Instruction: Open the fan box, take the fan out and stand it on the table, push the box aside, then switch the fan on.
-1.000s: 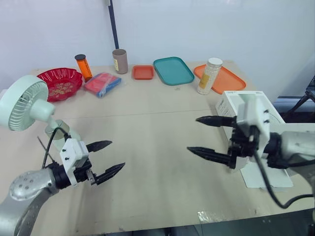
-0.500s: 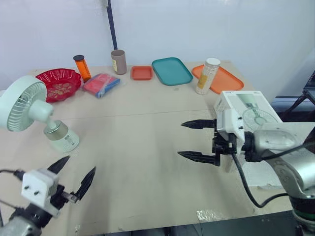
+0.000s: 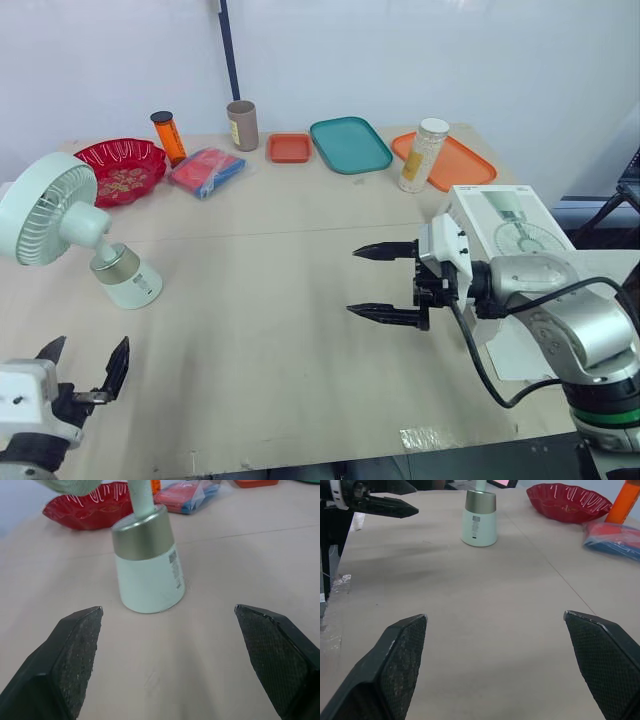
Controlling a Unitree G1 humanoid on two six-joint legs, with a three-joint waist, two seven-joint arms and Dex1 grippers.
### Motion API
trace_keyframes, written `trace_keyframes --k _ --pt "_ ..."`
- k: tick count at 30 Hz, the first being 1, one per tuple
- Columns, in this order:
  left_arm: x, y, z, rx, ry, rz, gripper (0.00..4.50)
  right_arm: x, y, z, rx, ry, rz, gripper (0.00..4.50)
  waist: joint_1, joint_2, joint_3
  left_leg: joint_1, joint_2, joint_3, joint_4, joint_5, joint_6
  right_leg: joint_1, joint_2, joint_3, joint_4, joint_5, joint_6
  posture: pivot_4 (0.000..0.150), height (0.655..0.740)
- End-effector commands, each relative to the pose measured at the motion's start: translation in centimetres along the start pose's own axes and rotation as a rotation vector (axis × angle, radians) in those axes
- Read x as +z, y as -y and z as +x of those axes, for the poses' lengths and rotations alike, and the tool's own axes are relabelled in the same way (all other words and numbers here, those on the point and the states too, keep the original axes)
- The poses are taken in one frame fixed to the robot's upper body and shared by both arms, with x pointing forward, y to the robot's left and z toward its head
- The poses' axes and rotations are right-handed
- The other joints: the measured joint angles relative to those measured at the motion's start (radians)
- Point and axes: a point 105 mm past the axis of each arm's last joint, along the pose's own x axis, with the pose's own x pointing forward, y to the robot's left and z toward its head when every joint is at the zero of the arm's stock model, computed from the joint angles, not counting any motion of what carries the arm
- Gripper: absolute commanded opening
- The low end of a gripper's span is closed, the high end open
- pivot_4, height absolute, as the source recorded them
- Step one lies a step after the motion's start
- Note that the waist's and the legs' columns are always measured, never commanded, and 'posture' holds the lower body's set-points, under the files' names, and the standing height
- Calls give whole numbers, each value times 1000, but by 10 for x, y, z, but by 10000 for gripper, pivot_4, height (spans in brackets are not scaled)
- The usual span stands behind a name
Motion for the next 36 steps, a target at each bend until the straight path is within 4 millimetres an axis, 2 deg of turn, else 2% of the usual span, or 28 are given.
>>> trace_keyframes --k 1,6,8,14,18,23,36 --pt "15 -10 5 6 37 40 45000 10 -5 0 2 27 -36 44690 0 0 0 0 0 0 0 0 0 0 0 0 0 0 0 1500 7400" --pt "28 -21 10 8 59 78 45000 9 -6 1 -5 31 -34 44690 0 0 0 0 0 0 0 0 0 -1 0 0 0 0 0 1500 7400" --pt "34 -22 8 -15 64 123 45000 8 -7 2 -4 33 -33 44690 0 0 0 0 0 0 0 0 0 -1 0 0 0 0 0 1500 7400" --pt "51 -44 -1 -4 70 196 45000 5 -8 6 10 32 -34 44690 -1 -1 0 0 1 0 0 0 0 -1 0 0 0 0 -1 1500 7400" --pt "70 -53 -1 14 115 217 45000 3 -9 10 31 33 -29 44690 -1 -1 1 0 1 0 0 0 0 -1 0 -1 0 0 -1 1500 7400" --pt "83 -59 9 32 156 243 45000 1 -10 12 45 31 -24 44690 -1 -1 1 0 0 -1 0 0 0 0 0 -1 0 0 -1 1500 7400" --pt "96 -74 42 -37 188 301 45000 0 -13 12 53 23 -33 44690 -1 -1 1 0 1 -1 -1 0 -1 -1 0 -1 0 0 -1 1500 7400"
